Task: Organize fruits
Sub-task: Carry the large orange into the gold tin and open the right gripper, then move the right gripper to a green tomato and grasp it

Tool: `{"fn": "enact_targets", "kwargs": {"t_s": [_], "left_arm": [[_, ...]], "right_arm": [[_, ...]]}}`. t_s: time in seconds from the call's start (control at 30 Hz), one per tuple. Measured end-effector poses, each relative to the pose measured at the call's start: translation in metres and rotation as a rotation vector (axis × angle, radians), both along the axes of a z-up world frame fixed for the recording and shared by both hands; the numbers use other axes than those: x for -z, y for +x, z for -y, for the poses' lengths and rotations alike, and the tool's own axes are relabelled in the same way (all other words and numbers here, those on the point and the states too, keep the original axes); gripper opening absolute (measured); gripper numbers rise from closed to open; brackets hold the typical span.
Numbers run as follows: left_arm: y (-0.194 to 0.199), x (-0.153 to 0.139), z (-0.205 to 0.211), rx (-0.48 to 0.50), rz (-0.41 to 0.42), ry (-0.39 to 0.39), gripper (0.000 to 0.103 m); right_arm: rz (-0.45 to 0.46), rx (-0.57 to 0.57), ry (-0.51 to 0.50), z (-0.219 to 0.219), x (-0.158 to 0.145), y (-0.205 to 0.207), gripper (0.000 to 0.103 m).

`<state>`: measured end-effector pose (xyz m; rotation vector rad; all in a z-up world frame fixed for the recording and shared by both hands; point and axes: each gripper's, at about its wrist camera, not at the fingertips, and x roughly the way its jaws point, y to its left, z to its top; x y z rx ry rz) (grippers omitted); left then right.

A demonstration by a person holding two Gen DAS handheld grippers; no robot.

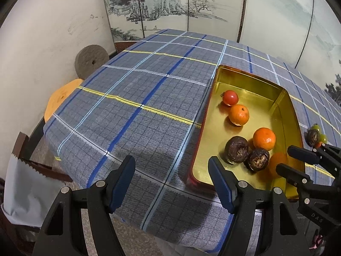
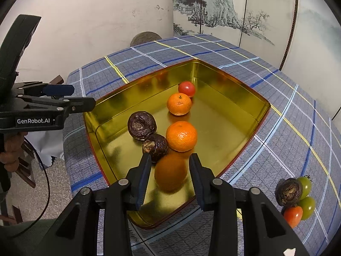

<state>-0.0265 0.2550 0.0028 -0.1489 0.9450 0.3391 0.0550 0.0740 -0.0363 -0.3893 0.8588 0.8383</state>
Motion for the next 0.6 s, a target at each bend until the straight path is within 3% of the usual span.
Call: {"fn": "enact_targets", "kwargs": {"t_s": [0.33,0.6], "left_arm": [[0.003,-0.006,0.007,0.019,0.009,0.009,0.071],[0.009,-0.006,0.026,0.055,0.007,0.012,0.072]], "right_arm": [[0.005,0.015,0.066,0.012,-0.016,-0.004,0.035],[0.037,0.095,0.115,0.047,-0.036,-0.002,0.037]]}}
